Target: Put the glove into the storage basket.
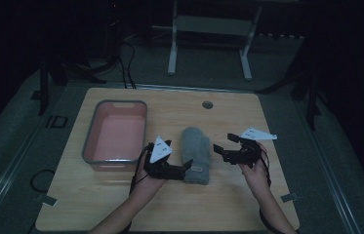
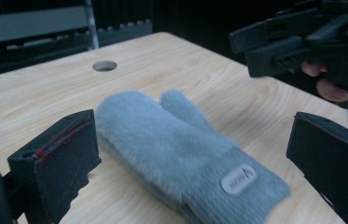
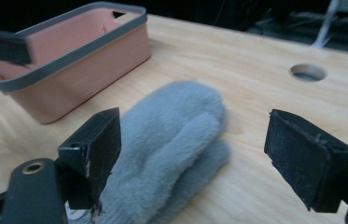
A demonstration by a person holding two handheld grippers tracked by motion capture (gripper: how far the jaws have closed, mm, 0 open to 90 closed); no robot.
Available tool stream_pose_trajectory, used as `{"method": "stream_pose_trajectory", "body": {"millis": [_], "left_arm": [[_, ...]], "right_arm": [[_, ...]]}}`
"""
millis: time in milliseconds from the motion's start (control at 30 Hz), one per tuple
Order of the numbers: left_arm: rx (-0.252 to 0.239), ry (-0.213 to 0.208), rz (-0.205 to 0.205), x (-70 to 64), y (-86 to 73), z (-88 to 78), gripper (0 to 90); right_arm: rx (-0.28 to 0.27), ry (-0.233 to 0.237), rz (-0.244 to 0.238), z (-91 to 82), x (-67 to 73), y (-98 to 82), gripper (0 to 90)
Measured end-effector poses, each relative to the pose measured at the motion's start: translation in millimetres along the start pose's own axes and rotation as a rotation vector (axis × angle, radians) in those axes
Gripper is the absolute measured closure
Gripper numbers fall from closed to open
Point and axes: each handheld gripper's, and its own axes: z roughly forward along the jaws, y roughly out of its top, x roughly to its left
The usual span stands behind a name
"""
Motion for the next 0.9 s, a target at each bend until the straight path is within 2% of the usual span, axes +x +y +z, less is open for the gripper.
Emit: {"method": "stream_pose_trajectory", "body": {"millis": [33, 100, 133, 233, 300, 367, 400, 433, 467, 500, 533, 567, 600, 633, 700, 733, 767, 900], "left_arm": [[0.006, 0.001, -0.007, 0.9, 1.3, 5.6, 4.2], [0.034, -0.004, -0.028, 4.6, 3.1, 17.3, 5.0], [0.048, -0.002, -0.042, 6.5, 3.6, 22.9, 5.0], [0.092, 0.003, -0.055, 12.5, 2.2, 37.2, 9.0], [0.11, 0.008, -0.077, 16.5, -0.5, 44.3, 14.7], [0.123, 0.013, -0.078, 18.1, -1.8, 48.1, 14.7], [0.156, 0.023, -0.082, 21.2, -5.1, 55.4, 15.6], [0.156, 0.023, -0.082, 21.2, -5.1, 55.4, 15.6], [0.191, 0.042, -0.077, 24.1, -8.2, 60.4, 15.6], [0.191, 0.042, -0.077, 24.1, -8.2, 60.4, 15.6], [0.203, 0.043, -0.086, 25.7, -9.8, 62.7, 15.6], [0.228, 0.055, -0.093, 29.2, -12.6, 66.2, 15.6], [0.228, 0.055, -0.093, 29.2, -12.6, 66.2, 15.6], [0.243, 0.05, -0.112, 32.9, -15.4, 69.0, 15.6], [0.261, 0.052, -0.12, 35.8, -19.4, 72.7, 15.8], [0.277, 0.046, -0.117, 37.0, -21.5, 75.0, 16.8], [0.291, 0.044, -0.118, 37.4, -23.5, 77.4, 17.9], [0.302, 0.03, -0.125, 37.9, -27.1, 84.1, 20.3]], "right_arm": [[0.004, -0.011, 0.009, 1.8, 0.0, 0.2, 17.6], [0.005, 0.006, 0.046, 6.5, -2.4, -0.3, 18.0], [0.018, -0.008, 0.057, 9.2, -3.1, -0.5, 20.6], [0.047, 0.0, 0.087, 18.0, -3.6, -3.8, 23.8], [0.075, -0.001, 0.093, 25.1, -1.5, -7.6, 25.7], [0.086, 0.006, 0.095, 28.6, -0.4, -10.1, 28.7], [0.11, 0.009, 0.095, 37.9, 2.4, -16.9, 28.8], [0.121, 0.007, 0.099, 40.8, 3.2, -19.0, 28.8], [0.129, 0.008, 0.097, 44.7, 4.2, -21.8, 28.7], [0.137, 0.01, 0.095, 48.2, 5.5, -24.6, 28.1], [0.137, 0.01, 0.095, 48.2, 5.5, -24.6, 28.1], [0.16, 0.02, 0.08, 54.7, 7.7, -29.7, 26.6], [0.16, 0.02, 0.08, 54.7, 7.7, -29.7, 26.6], [0.176, 0.005, 0.071, 57.5, 8.6, -32.0, 26.6], [0.201, 0.0, 0.089, 62.2, 5.8, -38.2, 27.0], [0.207, -0.003, 0.103, 62.8, 3.6, -40.3, 30.1], [0.214, 0.011, 0.116, 63.3, 1.2, -42.3, 31.1], [0.238, 0.027, 0.144, 66.6, -2.9, -48.0, 30.2]]}}
